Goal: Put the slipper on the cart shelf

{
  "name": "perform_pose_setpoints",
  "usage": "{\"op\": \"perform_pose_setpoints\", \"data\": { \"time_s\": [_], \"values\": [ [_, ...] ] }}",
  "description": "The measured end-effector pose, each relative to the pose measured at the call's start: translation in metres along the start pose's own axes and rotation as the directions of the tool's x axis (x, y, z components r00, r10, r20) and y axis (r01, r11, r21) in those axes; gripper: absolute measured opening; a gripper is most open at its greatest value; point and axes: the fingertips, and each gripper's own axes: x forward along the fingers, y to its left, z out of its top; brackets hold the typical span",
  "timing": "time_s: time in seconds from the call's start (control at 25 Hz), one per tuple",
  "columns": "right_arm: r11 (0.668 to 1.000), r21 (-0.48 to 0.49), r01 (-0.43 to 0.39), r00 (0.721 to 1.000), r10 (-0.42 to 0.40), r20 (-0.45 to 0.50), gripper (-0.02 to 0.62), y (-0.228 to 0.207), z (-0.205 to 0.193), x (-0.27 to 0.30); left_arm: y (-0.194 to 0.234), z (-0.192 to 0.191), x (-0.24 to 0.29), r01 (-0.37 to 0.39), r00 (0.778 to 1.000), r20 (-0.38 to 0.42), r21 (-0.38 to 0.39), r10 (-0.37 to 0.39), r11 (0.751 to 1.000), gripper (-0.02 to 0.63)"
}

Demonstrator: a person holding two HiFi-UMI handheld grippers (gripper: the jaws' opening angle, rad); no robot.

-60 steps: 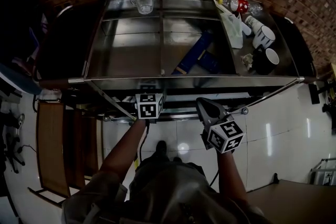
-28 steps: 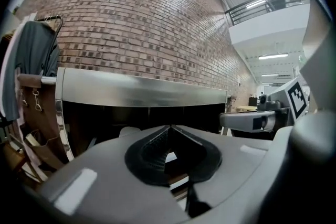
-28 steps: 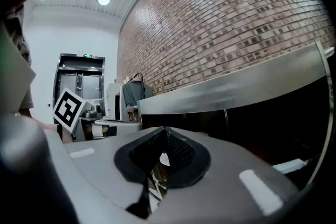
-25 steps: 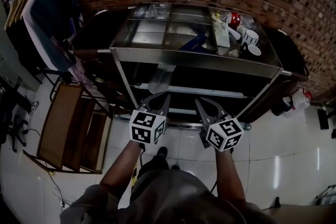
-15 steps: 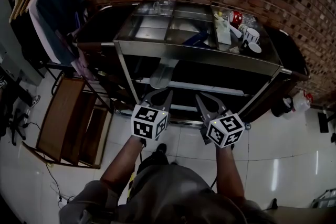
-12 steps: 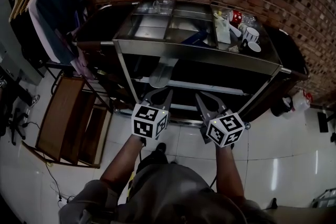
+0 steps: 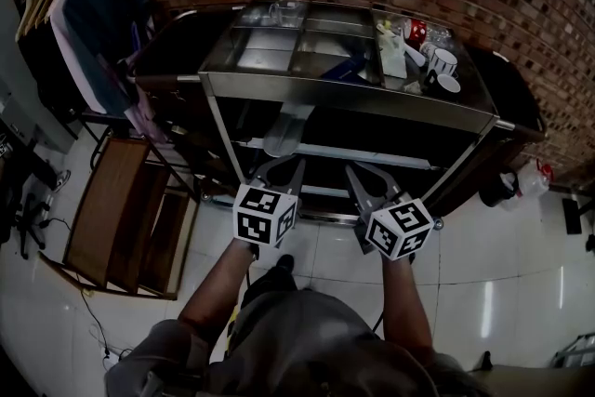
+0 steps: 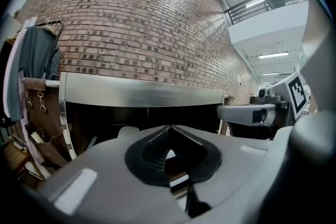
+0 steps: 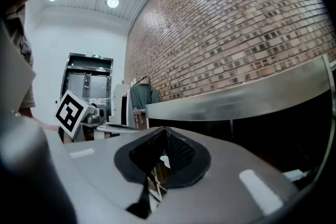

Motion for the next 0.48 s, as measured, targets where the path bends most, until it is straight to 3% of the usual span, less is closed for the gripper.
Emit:
{"op": "perform_pose_setpoints", "data": {
  "time_s": [0.48],
  "values": [
    [1.0,0.0,-0.005,1.0,0.005,0.001,0.0,0.0027,-0.0018,0.0026,0.0057,-0.0027,-0.0022,-0.008,1.0,-0.006,0.003,0.008,1.0,0.008]
  ]
}}
